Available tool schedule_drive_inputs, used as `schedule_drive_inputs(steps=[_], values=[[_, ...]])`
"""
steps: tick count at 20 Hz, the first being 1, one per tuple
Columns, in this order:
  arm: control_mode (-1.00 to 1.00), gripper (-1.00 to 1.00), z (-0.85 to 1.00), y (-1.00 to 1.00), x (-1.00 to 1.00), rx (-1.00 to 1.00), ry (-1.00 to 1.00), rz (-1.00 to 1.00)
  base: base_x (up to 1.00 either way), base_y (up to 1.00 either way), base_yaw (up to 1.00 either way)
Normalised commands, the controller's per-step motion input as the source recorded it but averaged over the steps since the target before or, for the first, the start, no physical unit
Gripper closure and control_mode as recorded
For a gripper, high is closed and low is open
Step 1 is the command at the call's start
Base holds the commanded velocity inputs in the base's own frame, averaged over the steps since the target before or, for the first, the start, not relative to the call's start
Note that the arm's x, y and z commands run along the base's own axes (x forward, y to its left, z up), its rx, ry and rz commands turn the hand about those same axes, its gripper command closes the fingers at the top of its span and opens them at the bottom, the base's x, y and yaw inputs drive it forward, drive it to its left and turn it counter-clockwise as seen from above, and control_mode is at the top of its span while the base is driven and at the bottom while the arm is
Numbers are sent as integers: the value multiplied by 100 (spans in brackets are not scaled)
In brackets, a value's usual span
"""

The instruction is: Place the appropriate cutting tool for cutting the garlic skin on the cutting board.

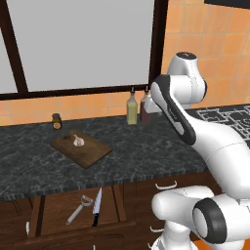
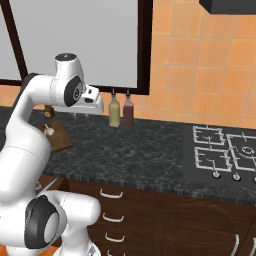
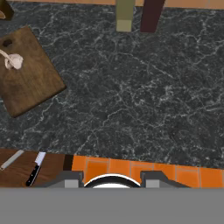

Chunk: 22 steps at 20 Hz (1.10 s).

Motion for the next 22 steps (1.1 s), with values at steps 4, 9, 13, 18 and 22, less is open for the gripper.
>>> schedule_drive_inputs(steps=[4, 9, 13, 18, 22], values=[[-100, -100, -2, 0, -12, 0, 0, 0, 0, 0, 0], [-100, -100, -11, 0, -22, 0, 0, 0, 0, 0, 0], [-100, -100, -18, 0, -20, 0, 0, -3, 0, 0, 0], [-100, -100, -21, 0, -15, 0, 0, -1, 0, 0, 0], [-100, -100, -1, 0, -1, 0, 2, 0, 0, 0, 0]])
